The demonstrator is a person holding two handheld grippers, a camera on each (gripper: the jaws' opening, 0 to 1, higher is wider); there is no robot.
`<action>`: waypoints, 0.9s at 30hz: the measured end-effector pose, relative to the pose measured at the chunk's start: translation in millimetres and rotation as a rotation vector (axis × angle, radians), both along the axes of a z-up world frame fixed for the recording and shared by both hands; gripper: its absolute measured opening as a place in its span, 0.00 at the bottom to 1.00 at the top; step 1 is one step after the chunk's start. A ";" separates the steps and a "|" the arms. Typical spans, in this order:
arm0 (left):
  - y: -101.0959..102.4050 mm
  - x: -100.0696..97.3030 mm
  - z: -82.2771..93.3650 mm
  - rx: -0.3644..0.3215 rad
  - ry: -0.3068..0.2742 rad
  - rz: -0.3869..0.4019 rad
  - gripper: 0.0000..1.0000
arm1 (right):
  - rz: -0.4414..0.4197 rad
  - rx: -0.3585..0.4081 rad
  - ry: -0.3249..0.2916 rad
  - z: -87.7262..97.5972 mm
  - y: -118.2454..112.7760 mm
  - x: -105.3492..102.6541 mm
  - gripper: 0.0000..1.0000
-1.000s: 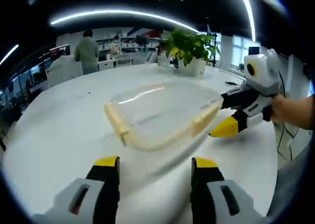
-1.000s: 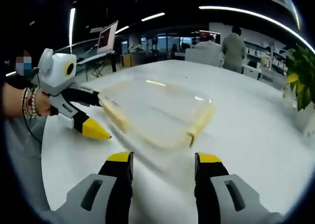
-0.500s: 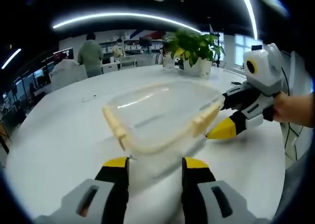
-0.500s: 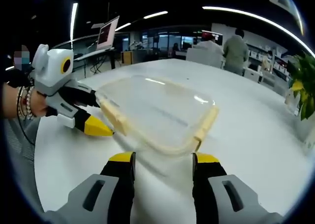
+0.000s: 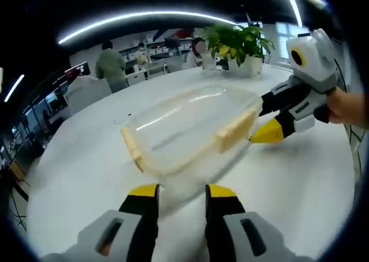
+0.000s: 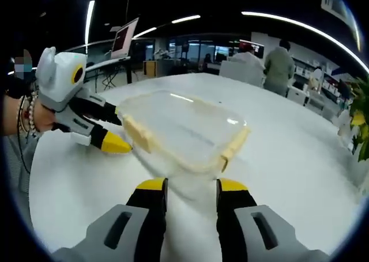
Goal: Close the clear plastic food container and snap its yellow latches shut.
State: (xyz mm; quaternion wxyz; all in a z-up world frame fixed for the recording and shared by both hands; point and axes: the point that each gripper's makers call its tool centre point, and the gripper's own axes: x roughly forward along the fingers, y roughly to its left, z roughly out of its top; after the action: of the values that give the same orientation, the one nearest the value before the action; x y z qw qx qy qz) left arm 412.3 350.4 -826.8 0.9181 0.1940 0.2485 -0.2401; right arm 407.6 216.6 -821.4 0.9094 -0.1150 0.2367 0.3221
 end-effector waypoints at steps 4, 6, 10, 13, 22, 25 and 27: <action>5.3 7.7 0.9 -0.008 -0.013 0.017 0.16 | -0.005 0.007 -0.005 -1.1 1.7 6.2 0.25; 9.7 12.0 2.2 -0.002 -0.028 0.040 0.13 | -0.005 0.007 -0.007 -1.7 2.0 8.4 0.22; 12.9 17.4 4.1 -0.015 -0.040 0.060 0.09 | -0.012 0.000 -0.014 -2.6 1.4 11.7 0.16; 13.7 18.8 5.2 -0.013 -0.045 0.066 0.09 | -0.014 -0.002 -0.010 -3.4 1.0 11.8 0.13; 10.4 6.4 6.1 -0.130 0.015 0.061 0.10 | -0.025 -0.025 -0.058 9.3 -11.6 6.5 0.00; 20.6 2.8 13.7 -0.144 0.008 0.081 0.09 | -0.027 0.008 -0.064 20.9 -15.3 1.2 0.00; 22.9 1.0 24.2 -0.182 -0.011 0.090 0.04 | -0.045 0.001 -0.072 27.0 -21.1 -1.4 0.00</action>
State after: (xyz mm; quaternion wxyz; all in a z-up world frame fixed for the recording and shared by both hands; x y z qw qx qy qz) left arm 413.3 373.2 -802.6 0.9431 0.0998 0.2292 -0.2193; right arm 406.2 195.5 -794.4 0.9245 -0.1205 0.2061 0.2971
